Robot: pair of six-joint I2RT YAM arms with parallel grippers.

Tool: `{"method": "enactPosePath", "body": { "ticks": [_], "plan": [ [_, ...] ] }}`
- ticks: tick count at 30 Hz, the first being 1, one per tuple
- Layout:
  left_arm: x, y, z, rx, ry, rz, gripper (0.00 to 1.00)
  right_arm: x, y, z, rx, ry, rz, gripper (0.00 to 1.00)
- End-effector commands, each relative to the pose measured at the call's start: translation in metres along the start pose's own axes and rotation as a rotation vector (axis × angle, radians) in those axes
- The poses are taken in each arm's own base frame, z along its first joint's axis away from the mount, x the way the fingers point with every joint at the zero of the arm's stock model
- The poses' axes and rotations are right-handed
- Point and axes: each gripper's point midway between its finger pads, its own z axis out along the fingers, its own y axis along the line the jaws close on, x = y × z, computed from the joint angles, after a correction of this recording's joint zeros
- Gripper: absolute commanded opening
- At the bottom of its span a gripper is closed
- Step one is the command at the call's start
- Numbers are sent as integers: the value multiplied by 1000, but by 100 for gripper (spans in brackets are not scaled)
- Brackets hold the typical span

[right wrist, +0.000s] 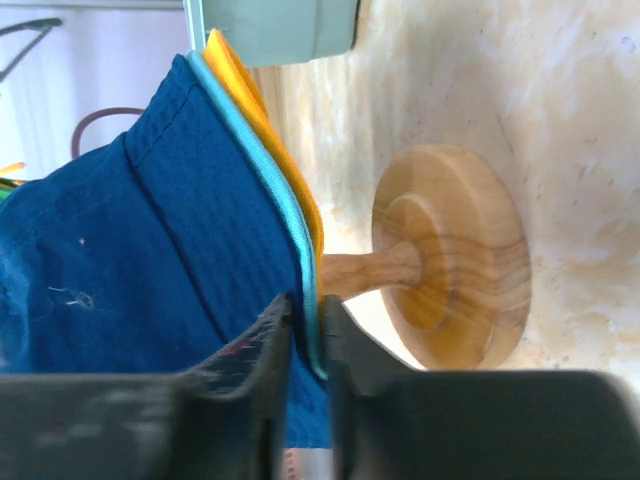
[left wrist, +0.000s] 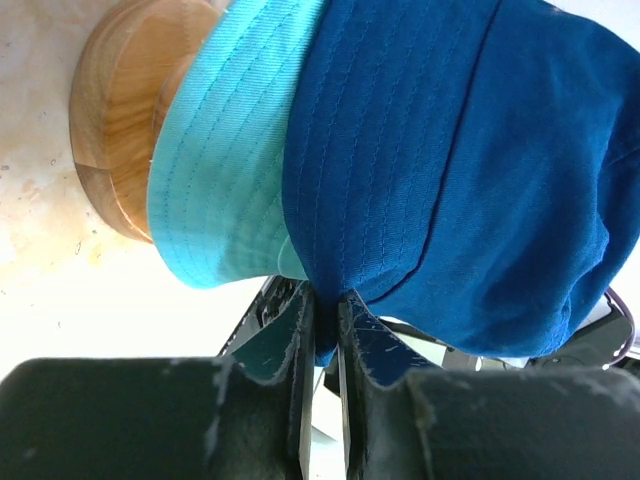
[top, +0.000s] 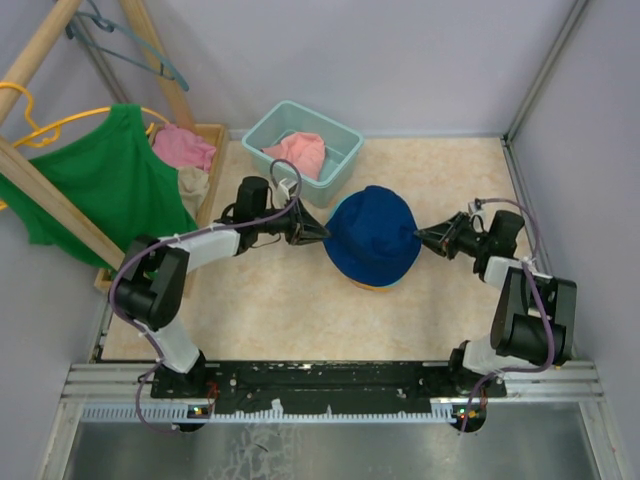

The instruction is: Stack the hats

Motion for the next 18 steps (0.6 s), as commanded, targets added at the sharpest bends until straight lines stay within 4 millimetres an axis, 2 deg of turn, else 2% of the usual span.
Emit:
{"method": "enactPosePath", "body": {
  "ticks": [1,4,8,18],
  "plan": [
    [-7,-10,2,36,12,33,18,2,12,0,-68,24,-9,2],
    [-6,-7,4,42,19,23,15,1,5,1,-41,18,11,0],
    [-1,4,4,42,30,7,10,-3,-17,3,73,6,45,0],
    [31,72,6,-19,76,-85,2,-8,-41,2,184,-2,102,0]
  ]
}}
